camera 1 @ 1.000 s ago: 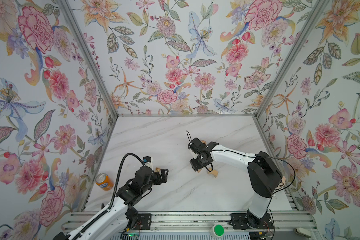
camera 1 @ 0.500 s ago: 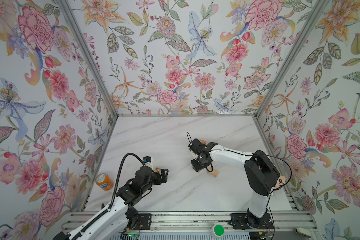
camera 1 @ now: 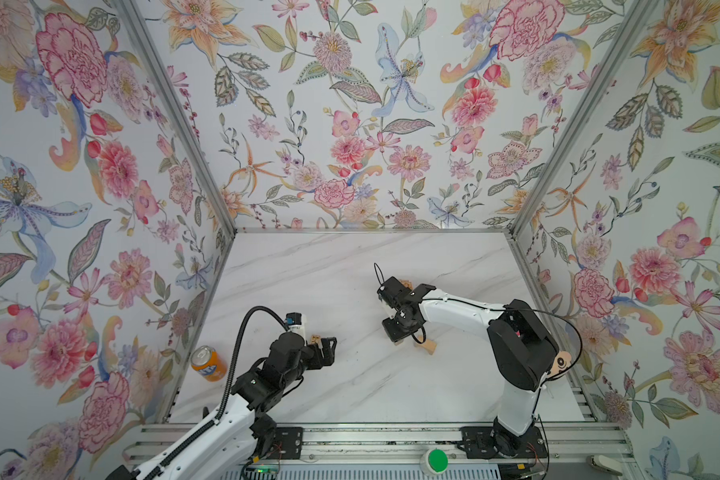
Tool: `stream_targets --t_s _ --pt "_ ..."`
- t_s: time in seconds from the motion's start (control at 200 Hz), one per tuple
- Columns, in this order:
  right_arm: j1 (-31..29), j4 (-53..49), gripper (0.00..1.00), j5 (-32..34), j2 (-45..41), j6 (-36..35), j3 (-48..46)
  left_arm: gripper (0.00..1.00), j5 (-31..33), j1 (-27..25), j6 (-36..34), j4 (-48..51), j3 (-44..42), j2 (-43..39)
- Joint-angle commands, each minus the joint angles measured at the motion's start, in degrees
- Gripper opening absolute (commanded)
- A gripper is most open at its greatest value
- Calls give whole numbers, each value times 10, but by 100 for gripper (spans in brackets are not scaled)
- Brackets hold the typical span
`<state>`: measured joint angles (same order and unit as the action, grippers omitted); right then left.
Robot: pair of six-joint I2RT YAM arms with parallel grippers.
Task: Build the wood block tower
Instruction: 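Close the right gripper on the upright plain block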
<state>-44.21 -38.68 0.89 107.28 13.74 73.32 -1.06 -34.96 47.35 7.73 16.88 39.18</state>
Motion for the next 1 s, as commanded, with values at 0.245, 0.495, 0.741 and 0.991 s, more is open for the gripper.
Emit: stream_targets --t_s 0.245,0.495,0.741,0.991 --pt "4 0 35 16 -9 12 4 99 11 -6 -18 10 4 -10" --pt "7 0 34 15 -18 17 10 99 13 -6 -29 14 19 -2" --pt "13 -2 33 10 -29 20 22 99 13 -6 -38 9 35 12" --pt "20 -10 32 11 -34 19 39 99 12 -6 -44 1 43 23"
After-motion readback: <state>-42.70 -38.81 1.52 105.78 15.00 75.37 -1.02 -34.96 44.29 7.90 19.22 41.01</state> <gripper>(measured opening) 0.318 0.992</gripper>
